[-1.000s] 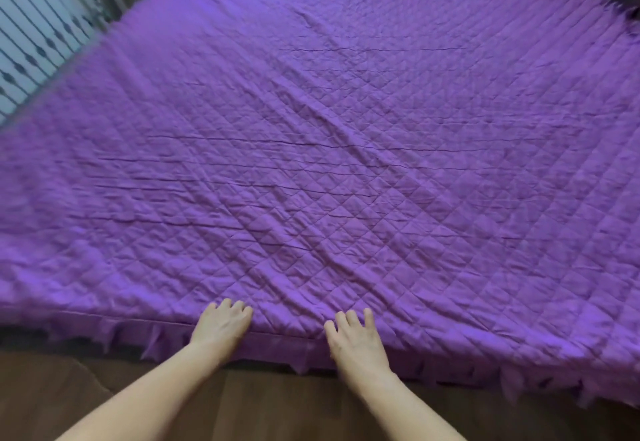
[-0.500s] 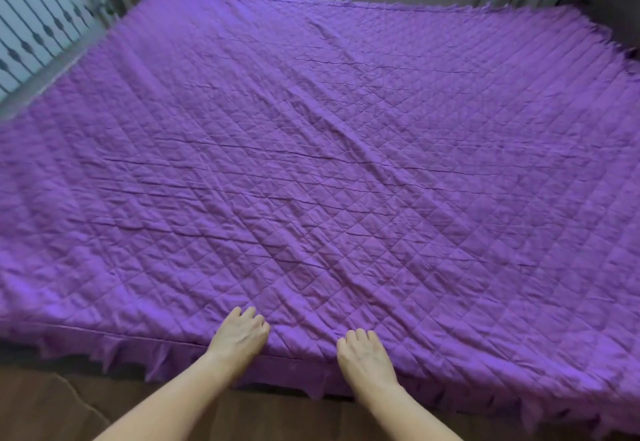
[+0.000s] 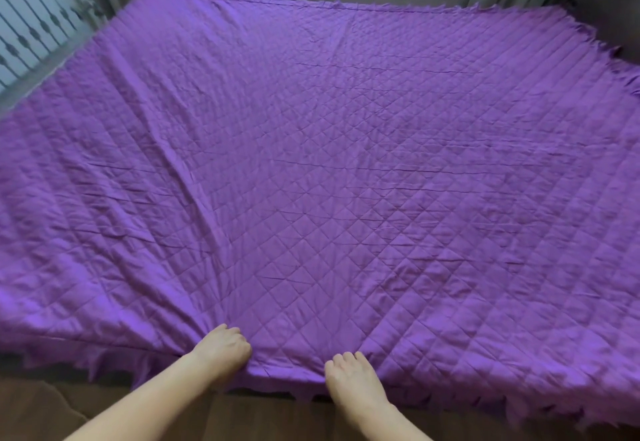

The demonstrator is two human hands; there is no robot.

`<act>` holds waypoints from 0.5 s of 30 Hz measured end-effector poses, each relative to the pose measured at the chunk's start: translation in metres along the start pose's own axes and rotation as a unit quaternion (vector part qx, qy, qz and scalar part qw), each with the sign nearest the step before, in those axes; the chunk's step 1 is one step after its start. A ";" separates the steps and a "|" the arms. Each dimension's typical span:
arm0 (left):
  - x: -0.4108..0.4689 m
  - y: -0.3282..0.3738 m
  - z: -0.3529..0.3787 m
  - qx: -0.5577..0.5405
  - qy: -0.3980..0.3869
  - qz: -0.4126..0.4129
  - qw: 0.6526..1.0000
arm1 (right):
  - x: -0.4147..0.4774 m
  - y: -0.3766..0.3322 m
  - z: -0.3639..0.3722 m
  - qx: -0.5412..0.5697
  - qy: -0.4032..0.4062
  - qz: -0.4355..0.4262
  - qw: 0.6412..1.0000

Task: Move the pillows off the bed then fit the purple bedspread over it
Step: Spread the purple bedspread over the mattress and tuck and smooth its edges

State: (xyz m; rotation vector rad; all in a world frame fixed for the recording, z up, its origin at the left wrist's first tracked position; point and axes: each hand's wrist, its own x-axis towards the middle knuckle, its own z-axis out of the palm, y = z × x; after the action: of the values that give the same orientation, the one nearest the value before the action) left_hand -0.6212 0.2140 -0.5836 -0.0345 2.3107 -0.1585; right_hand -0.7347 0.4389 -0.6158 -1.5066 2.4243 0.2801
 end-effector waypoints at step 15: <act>0.009 0.003 -0.004 0.028 0.001 -0.022 0.999 | -0.052 0.139 0.002 0.144 -0.169 0.334 0.916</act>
State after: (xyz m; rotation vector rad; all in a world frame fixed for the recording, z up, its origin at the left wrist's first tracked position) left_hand -0.6303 0.2172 -0.5875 -0.0583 2.3068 -0.2451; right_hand -0.8372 0.5448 -0.5982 -0.4237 2.4616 0.2681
